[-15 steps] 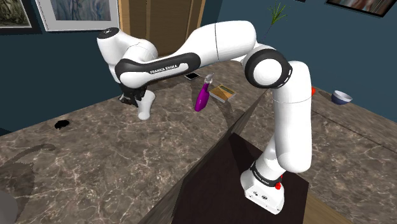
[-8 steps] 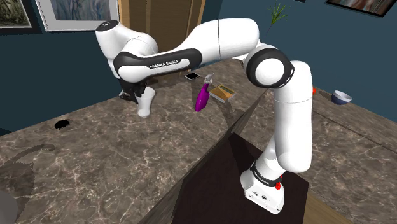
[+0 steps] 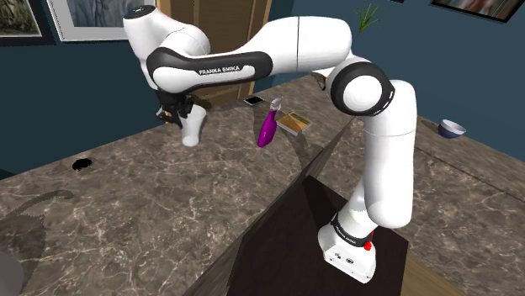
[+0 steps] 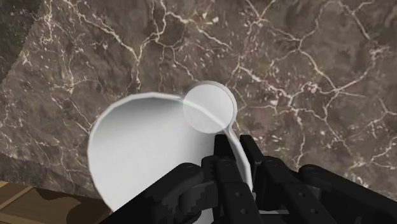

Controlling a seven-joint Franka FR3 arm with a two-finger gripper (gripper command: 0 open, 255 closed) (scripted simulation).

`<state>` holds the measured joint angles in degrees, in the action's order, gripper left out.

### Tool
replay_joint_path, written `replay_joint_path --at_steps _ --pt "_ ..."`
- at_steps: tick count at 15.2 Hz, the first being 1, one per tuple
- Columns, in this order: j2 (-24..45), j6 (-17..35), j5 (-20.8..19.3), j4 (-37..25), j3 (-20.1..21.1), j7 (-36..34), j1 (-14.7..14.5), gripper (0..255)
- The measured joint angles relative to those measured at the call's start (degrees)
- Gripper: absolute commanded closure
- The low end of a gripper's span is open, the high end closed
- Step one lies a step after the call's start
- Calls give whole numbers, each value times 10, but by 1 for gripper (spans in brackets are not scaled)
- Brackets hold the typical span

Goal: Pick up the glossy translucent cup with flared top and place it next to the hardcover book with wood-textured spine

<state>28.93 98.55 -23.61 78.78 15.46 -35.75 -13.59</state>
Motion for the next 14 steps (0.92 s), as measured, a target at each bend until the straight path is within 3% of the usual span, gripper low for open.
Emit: replay_joint_path --at_steps 14 --pt "0 -100 4 -105 1 30 -12 255"
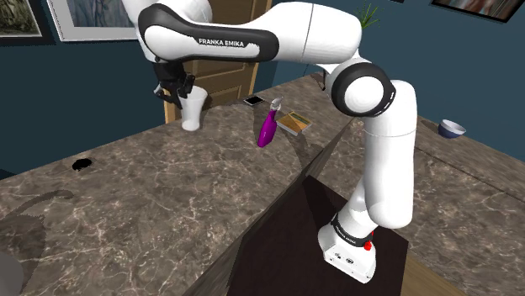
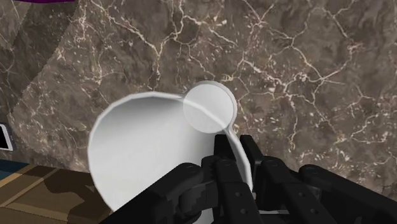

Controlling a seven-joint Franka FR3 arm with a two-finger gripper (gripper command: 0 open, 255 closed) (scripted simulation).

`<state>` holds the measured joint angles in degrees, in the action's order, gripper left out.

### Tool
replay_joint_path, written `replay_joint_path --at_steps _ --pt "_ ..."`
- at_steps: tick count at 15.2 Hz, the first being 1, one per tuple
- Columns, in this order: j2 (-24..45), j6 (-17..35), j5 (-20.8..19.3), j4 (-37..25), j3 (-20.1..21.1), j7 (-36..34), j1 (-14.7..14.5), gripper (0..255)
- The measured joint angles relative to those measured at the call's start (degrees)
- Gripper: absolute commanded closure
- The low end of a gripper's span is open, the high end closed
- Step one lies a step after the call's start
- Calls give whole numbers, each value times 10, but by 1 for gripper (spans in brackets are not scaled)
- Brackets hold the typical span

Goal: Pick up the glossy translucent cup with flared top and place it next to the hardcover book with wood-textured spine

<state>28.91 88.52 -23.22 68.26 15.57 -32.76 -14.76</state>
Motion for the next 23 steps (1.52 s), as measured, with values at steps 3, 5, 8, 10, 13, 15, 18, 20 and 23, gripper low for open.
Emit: replay_joint_path --at_steps 3,5,8,10,13,15,18,20,23 --pt "3 -24 -1 -29 -1 8 -3 255" --pt "11 -42 -2 -55 -1 12 -8 255" --pt "25 -74 -6 -103 -3 22 -15 255" --pt "30 -93 -8 -128 -4 28 -19 255" --pt "35 -111 -10 -152 -6 38 -20 255" --pt "17 -91 -6 -119 -8 51 2 255" --pt "-16 -49 2 -52 -12 71 38 255" --pt "-35 -27 6 -18 -17 90 61 255" --pt "-50 3 10 17 -25 116 91 255"
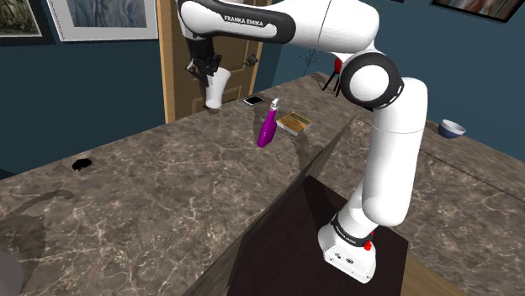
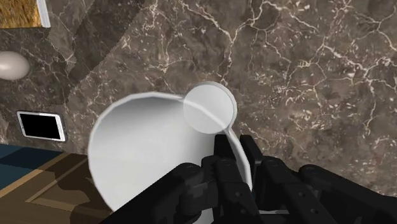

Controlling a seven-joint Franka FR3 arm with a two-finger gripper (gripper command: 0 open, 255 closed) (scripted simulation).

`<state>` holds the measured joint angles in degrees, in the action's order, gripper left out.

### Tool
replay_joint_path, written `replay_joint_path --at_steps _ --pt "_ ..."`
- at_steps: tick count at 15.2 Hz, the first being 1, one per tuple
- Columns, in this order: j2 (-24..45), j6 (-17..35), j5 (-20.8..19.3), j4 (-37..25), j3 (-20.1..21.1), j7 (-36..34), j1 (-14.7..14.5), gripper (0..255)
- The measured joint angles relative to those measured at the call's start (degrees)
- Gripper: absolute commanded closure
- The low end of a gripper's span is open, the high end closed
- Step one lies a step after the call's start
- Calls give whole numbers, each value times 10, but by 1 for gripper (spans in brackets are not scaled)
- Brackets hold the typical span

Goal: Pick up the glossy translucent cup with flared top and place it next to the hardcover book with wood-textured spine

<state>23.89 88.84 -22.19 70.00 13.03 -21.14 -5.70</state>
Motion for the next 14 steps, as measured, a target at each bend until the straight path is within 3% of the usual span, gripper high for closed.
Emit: replay_joint_path --at_steps 8,14 --pt "-18 76 8 65 -28 80 77 255" --pt "-5 116 12 70 -50 142 128 255"
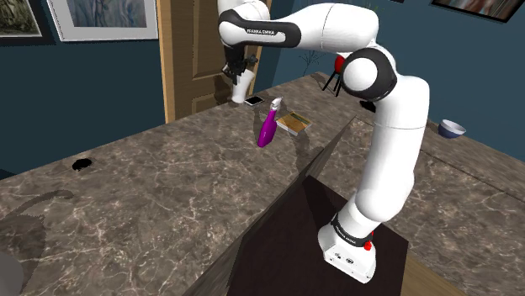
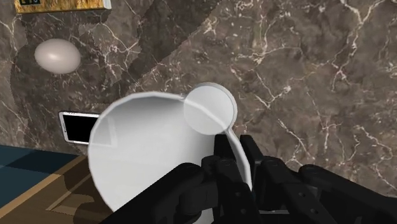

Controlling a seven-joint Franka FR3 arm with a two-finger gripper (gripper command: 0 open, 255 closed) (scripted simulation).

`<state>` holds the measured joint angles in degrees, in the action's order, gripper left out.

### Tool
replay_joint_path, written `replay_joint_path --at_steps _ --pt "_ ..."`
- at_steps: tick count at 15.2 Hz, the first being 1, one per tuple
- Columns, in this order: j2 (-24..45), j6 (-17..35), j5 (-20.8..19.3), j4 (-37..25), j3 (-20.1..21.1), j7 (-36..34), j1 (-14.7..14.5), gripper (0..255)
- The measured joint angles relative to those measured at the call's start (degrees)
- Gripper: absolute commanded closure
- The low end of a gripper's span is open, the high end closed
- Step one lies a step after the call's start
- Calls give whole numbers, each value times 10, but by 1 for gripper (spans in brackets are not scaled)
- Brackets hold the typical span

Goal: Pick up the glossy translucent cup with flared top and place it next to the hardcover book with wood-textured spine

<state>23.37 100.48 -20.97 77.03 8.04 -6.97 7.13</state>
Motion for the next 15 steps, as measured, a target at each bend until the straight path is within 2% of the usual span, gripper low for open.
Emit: replay_joint_path --at_steps 11,15 --pt "85 38 10 -84 -33 113 84 255" --pt "142 29 16 -162 -42 158 112 255"
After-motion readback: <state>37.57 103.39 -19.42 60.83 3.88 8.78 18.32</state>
